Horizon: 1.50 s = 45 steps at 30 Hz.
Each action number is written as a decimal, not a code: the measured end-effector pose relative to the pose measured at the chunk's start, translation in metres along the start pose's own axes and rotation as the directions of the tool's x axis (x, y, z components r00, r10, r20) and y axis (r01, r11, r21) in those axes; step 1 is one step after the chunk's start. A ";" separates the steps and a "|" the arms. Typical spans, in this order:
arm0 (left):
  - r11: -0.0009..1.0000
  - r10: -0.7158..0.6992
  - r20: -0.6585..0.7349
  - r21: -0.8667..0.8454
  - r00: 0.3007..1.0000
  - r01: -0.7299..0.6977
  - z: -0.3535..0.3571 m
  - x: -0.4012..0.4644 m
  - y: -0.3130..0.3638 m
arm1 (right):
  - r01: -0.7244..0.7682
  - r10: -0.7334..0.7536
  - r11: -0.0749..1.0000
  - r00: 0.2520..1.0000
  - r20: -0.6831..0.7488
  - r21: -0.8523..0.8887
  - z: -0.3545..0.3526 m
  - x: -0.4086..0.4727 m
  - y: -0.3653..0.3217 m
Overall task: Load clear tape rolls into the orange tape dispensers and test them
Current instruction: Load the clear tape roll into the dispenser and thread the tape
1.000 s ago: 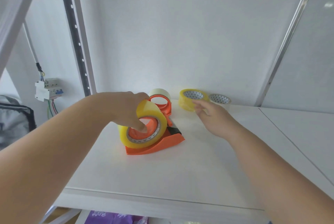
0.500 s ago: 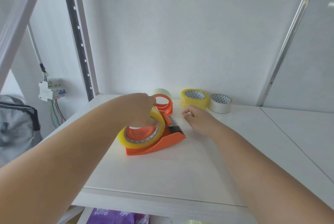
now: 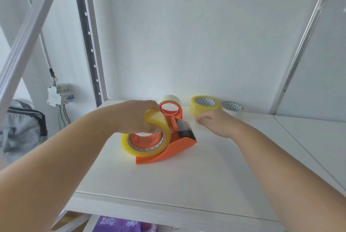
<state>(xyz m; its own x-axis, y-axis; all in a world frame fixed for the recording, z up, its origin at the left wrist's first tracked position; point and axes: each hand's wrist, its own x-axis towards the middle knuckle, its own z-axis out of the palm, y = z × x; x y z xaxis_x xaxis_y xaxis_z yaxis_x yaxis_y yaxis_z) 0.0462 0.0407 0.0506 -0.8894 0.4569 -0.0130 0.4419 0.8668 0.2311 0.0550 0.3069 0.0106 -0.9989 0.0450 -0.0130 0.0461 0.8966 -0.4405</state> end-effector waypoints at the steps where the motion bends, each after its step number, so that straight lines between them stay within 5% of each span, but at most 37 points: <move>1: 1.000 0.001 -0.007 -0.014 1.000 -0.001 0.002 0.002 -0.004 | -0.013 0.013 1.000 1.000 -0.022 0.024 0.000 -0.002 0.004; 11: 0.972 -0.012 -0.089 -0.236 0.996 -0.010 0.011 0.002 -0.020 | -0.099 0.119 0.960 0.991 -0.061 0.261 -0.003 -0.008 0.029; 19: 0.824 -0.064 -0.269 -0.558 0.961 -0.101 0.013 -0.002 -0.024 | -0.052 0.154 0.842 0.977 -0.146 0.538 0.005 -0.004 0.020; 27: 0.486 -0.128 -0.356 -0.836 0.926 -0.255 0.017 -0.005 -0.012 | -0.006 0.040 0.347 0.999 -0.008 0.938 0.022 -0.006 -0.021; 33: 0.240 -0.206 -0.342 -0.926 0.917 -0.291 0.024 -0.008 0.000 | 0.065 0.022 -0.221 0.998 -0.061 0.973 0.038 -0.010 -0.063; 35: 0.180 -0.221 -0.329 -0.939 0.918 -0.293 0.027 -0.011 0.001 | 0.077 0.012 -0.204 0.997 -0.076 0.976 0.039 -0.014 -0.074; 41: 0.030 -0.215 -0.298 -0.954 0.930 -0.298 0.031 -0.023 0.010 | 0.174 0.170 0.131 0.966 -0.195 0.976 0.047 -0.018 -0.096; 45: -0.070 -0.244 -0.242 -0.961 0.939 -0.266 0.037 -0.028 0.017 | 0.232 0.261 0.202 0.924 -0.280 0.952 0.055 -0.022 -0.103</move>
<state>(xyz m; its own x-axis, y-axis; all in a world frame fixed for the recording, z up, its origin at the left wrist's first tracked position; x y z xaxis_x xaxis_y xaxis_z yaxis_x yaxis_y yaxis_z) 0.0833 0.0501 0.0190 -0.9713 0.1692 0.1670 0.0933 -0.3746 0.9225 0.0722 0.1890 0.0072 -0.9083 0.3995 0.1245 -0.2299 -0.2278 -0.9462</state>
